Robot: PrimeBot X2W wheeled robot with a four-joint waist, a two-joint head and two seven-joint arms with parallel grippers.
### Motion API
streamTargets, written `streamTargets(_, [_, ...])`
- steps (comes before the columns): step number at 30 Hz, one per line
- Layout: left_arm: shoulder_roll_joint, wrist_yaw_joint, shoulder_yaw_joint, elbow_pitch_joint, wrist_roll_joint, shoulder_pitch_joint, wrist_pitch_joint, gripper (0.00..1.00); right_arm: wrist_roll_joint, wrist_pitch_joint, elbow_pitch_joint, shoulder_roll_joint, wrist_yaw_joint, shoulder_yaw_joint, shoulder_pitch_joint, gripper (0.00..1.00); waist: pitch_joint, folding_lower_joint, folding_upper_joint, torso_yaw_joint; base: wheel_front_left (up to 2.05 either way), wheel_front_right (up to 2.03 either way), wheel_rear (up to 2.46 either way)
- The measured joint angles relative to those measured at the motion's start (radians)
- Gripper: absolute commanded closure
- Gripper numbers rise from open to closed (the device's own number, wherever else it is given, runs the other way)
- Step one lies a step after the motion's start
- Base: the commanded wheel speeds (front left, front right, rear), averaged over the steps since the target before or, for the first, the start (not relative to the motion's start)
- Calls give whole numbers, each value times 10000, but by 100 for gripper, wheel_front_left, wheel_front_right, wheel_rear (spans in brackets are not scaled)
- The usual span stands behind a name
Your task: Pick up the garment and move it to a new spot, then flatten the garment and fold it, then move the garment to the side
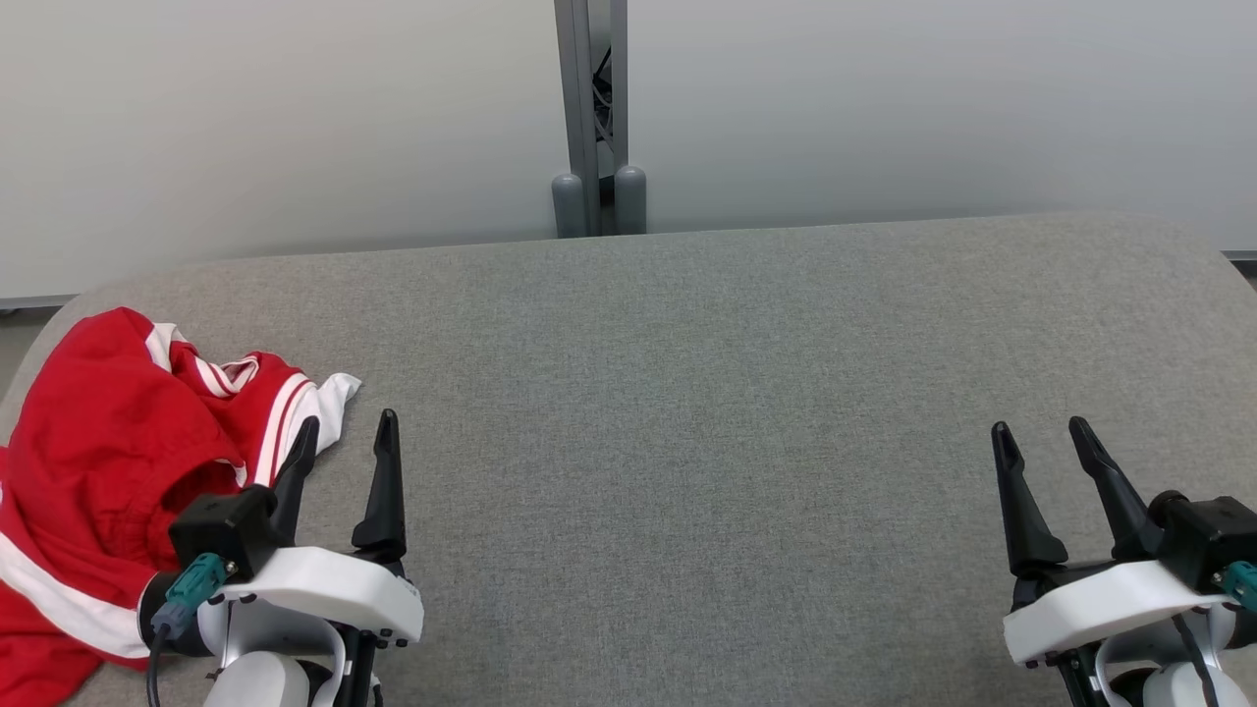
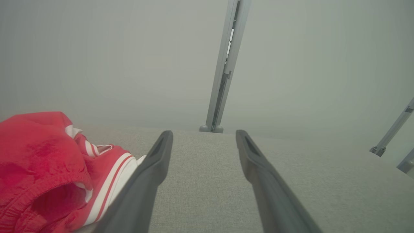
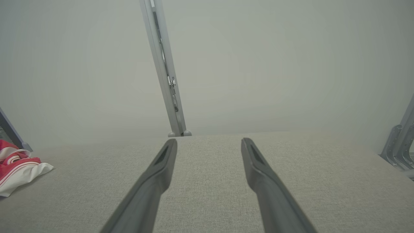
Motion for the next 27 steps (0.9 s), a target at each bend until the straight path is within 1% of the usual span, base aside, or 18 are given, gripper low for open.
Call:
streamTargets(8, [-38, 263, 125, -56, 316, 121, 178, 0, -8, -169, -96, 25, 0, -171, 66, 0, -23, 0, 0, -12, 0, 0, 0])
streamTargets(15, [-33, 485, 155, -215, 688, 313, 374, 0, -309, -311, -109, 46, 0, -203, 99, 0, -37, 0, 0, -8, 0, 0, 0])
streamTargets(23, [17, 623, 29, -284, 1195, 409, 598, 0, -773, -552, -82, 59, 0, -163, 97, 0, -38, 0, 0, 13, 0, 0, 0])
streamTargets(27, [21, 654, -29, -290, 1206, 517, 700, 0, -698, -550, 19, 65, 0, -213, 95, 0, -54, 0, 0, 15, 0, 0, 0])
